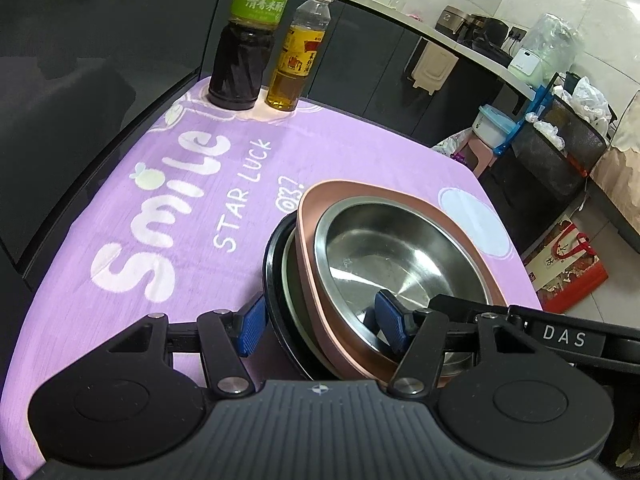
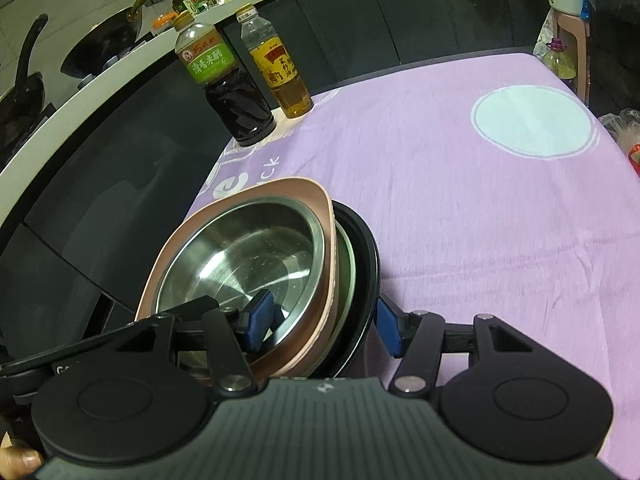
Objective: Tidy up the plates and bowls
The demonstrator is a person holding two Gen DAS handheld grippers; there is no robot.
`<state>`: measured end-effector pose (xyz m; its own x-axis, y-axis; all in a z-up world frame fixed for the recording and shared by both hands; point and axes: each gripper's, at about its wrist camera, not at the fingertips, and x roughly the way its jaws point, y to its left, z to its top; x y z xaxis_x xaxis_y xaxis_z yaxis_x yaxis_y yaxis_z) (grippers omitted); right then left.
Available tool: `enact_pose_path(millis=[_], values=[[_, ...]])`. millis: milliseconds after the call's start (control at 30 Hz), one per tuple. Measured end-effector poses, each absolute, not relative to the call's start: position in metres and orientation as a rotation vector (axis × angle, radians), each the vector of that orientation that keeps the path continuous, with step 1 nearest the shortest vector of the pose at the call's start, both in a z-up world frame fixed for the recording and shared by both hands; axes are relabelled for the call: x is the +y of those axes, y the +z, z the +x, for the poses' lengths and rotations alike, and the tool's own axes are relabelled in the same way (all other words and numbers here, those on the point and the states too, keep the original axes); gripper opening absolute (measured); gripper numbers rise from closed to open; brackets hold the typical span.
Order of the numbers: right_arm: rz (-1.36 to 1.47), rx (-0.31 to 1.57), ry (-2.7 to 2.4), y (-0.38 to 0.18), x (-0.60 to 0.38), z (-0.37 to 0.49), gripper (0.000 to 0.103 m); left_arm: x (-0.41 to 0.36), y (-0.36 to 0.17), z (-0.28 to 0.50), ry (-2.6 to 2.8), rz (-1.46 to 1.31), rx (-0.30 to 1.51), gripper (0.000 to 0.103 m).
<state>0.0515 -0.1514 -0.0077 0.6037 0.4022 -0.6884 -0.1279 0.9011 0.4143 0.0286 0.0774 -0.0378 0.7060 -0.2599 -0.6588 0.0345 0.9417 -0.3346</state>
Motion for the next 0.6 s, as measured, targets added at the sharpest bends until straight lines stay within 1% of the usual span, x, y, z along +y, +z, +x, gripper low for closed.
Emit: enact_pose_path(millis=[600], values=[[0.371, 0.855, 0.302, 0.003, -0.17, 0.096, 0.056, 0.062, -0.022, 0.079, -0.184, -0.283, 0.755, 0.055]])
